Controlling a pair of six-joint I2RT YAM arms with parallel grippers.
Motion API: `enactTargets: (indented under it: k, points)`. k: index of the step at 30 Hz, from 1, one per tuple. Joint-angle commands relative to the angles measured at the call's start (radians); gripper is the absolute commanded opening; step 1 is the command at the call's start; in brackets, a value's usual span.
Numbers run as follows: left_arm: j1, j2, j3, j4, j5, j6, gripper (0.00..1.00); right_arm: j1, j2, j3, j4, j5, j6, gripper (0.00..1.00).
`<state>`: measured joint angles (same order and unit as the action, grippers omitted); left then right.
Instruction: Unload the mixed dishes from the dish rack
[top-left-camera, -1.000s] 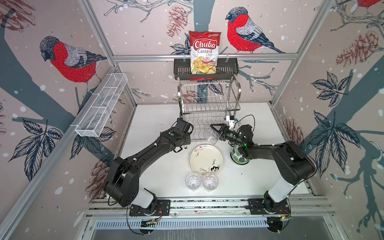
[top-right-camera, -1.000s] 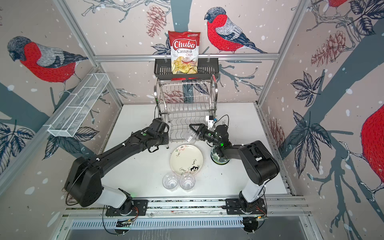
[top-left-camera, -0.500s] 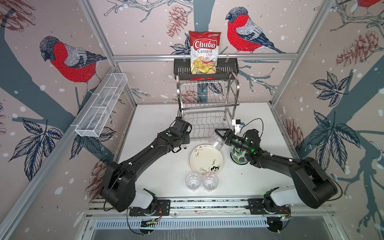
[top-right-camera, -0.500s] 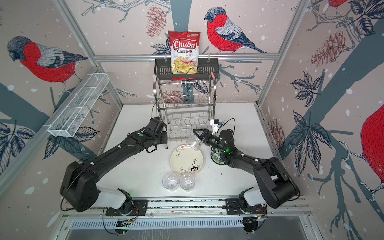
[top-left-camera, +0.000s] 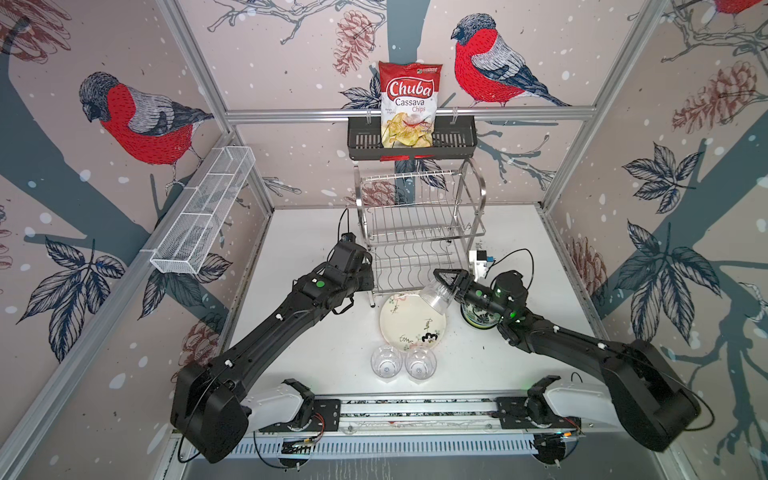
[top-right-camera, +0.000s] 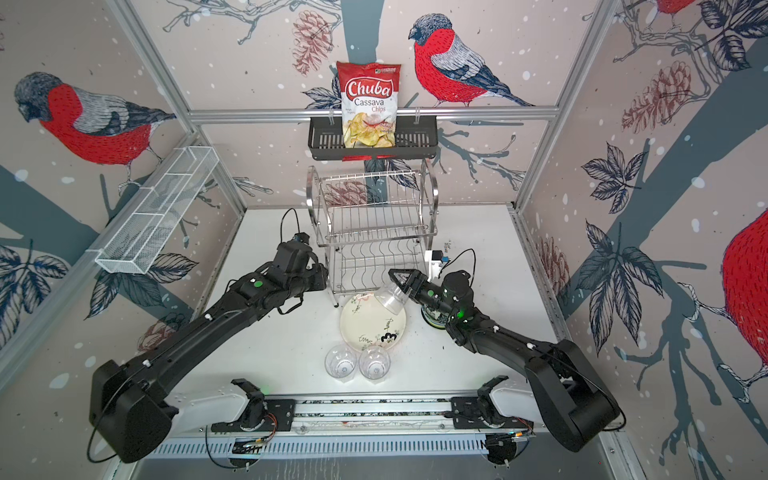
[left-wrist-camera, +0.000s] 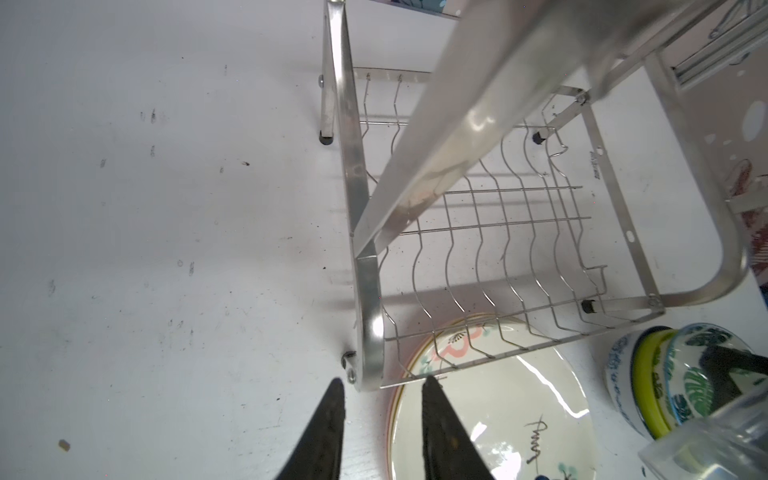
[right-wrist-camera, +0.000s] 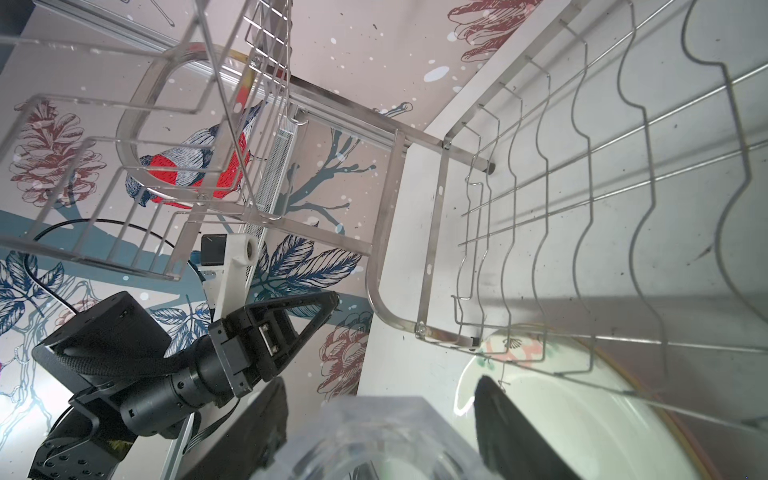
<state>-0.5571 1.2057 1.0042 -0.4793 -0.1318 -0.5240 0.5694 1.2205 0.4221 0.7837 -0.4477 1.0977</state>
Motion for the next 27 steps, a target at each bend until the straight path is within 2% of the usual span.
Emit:
enactTargets:
  k: [1,10,12,18,27]
  points:
    - [-0.002,-0.021,-0.001,-0.001,0.017,-0.002,0.33,0.010,-0.033,0.004,-0.023,0.057,-0.030,0.12]
    - [-0.004,0.013,-0.001,0.033,0.009,0.030,0.33,-0.021,-0.031,0.042,-0.106,0.067,-0.092,0.12]
    - [-0.004,0.030,-0.001,0.045,-0.003,0.038,0.29,-0.044,-0.014,0.050,-0.112,0.053,-0.102,0.12]
    - [-0.003,0.090,0.015,0.130,-0.047,0.083,0.24,-0.149,0.088,0.123,-0.121,-0.048,-0.146,0.11]
    - [0.013,0.258,0.159,0.160,-0.113,0.116,0.20,-0.249,0.290,0.293,-0.126,-0.183,-0.191,0.10]
